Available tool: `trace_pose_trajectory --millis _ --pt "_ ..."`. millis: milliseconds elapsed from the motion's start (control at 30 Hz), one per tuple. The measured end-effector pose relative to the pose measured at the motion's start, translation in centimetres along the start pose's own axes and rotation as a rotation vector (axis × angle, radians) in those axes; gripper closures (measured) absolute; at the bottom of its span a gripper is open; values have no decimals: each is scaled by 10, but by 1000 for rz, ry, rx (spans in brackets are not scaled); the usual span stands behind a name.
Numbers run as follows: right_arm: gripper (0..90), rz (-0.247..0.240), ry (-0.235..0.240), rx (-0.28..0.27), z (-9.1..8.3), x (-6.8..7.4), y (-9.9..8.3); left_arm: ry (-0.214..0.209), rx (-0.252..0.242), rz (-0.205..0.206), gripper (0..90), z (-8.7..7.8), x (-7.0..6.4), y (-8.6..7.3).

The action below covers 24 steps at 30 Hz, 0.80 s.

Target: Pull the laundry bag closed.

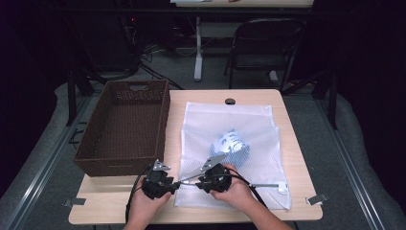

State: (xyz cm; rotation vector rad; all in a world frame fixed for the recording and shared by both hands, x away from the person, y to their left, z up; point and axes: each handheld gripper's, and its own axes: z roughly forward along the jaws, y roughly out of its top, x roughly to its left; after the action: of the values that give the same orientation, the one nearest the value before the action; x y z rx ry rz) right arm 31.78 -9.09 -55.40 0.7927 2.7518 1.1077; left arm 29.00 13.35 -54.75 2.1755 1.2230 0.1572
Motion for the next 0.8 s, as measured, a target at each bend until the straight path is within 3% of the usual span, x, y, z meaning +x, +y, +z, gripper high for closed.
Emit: trace_pose_trajectory --millis 333,600,800 --pt "716 -20 -12 -14 -7 -1 1 8 40 16 584 13 -10 -5" --pt "710 -14 -21 -25 -11 -5 0 66 82 73 582 20 -21 -6" --pt "709 -16 -22 -21 -11 -4 0 138 72 95 685 21 -27 -7"
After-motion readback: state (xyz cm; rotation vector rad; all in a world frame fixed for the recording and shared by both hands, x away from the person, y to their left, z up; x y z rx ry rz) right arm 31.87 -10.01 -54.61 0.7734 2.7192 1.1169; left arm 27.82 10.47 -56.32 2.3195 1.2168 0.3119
